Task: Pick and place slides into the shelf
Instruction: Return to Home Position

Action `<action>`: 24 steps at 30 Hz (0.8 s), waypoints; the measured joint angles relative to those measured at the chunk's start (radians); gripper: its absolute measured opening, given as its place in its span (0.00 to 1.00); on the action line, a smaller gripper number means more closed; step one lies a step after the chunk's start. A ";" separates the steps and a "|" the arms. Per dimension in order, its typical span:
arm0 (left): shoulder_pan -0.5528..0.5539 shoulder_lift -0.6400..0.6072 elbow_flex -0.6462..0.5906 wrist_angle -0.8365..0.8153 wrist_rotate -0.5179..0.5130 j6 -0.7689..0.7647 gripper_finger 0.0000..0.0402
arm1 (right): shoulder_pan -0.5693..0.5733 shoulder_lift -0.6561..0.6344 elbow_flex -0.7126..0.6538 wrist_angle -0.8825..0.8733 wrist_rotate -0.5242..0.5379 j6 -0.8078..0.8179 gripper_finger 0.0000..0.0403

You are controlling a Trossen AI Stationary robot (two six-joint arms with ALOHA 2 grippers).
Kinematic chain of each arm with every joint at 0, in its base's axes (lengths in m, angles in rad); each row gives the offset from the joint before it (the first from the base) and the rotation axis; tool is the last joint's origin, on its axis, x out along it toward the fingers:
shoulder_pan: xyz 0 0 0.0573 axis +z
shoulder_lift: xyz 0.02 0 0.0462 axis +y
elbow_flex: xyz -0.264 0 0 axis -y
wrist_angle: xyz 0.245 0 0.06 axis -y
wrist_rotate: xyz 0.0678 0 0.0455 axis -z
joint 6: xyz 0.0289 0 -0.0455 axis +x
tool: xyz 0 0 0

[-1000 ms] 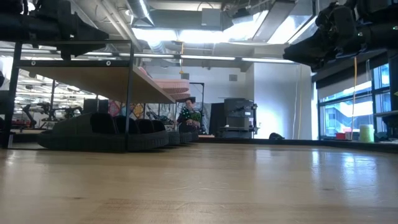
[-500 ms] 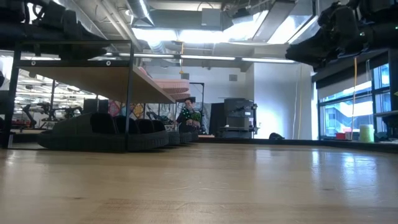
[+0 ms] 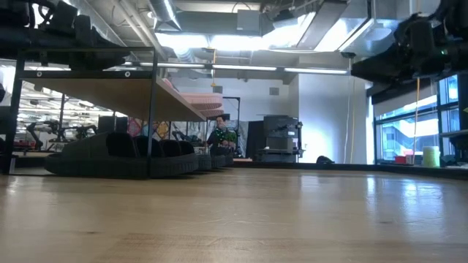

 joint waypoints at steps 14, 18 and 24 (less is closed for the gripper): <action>0.000 0.000 0.000 -0.001 0.002 0.000 0.54 | -0.007 -0.200 -0.086 -0.044 -0.026 0.006 0.31; 0.000 0.000 0.000 -0.001 0.003 0.000 0.54 | -0.007 -0.199 -0.086 -0.052 -0.026 0.006 0.31; 0.000 0.000 0.000 -0.001 0.003 0.000 0.54 | -0.007 -0.195 -0.085 -0.135 -0.024 0.011 0.31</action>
